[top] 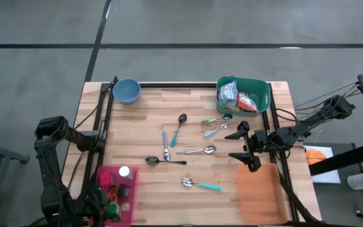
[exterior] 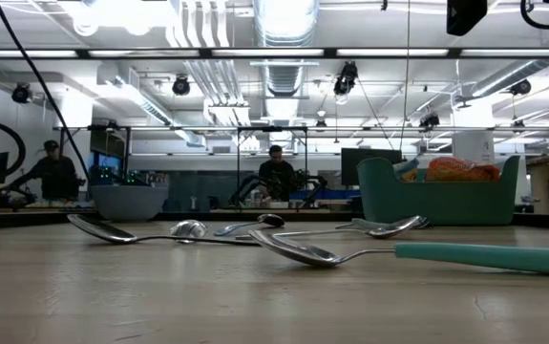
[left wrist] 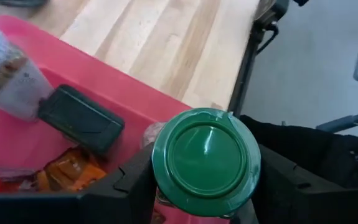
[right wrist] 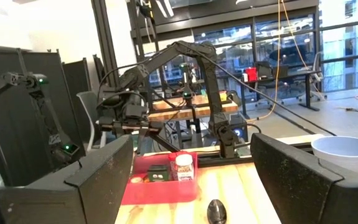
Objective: Pick & Place Food Item
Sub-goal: Put the green seasoning bottle into the pink bin
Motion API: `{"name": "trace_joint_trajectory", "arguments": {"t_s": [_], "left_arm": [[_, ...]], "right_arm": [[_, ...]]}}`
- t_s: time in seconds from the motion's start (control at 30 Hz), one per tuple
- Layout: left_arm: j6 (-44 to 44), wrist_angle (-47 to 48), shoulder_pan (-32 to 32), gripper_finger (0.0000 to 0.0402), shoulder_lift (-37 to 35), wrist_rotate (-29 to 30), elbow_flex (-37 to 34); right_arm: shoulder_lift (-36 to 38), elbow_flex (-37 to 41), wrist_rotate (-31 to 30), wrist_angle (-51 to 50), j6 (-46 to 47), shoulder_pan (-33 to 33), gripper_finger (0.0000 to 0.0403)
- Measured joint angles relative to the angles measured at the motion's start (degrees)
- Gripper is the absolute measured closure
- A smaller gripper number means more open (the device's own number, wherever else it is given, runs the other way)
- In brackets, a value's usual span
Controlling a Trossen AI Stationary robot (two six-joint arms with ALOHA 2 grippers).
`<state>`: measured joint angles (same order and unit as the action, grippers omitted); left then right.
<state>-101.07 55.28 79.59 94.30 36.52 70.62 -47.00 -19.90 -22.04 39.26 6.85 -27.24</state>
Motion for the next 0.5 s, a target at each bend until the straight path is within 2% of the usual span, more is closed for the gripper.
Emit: {"name": "trace_joint_trajectory", "arguments": {"t_s": [0.17, 0.5], "left_arm": [[-1.1, -0.3, 0.1, 0.0206, -0.1, -1.8, -0.1], [-0.8, -3.4, 0.2, 0.0206, 0.1, 1.3, -2.9]], "right_arm": [[0.0, 0.0, 0.0, 0.0, 0.0, 0.0, 0.0081], [0.0, 0.0, 0.0, 0.0, 0.0, 0.0, 0.0081]]}}
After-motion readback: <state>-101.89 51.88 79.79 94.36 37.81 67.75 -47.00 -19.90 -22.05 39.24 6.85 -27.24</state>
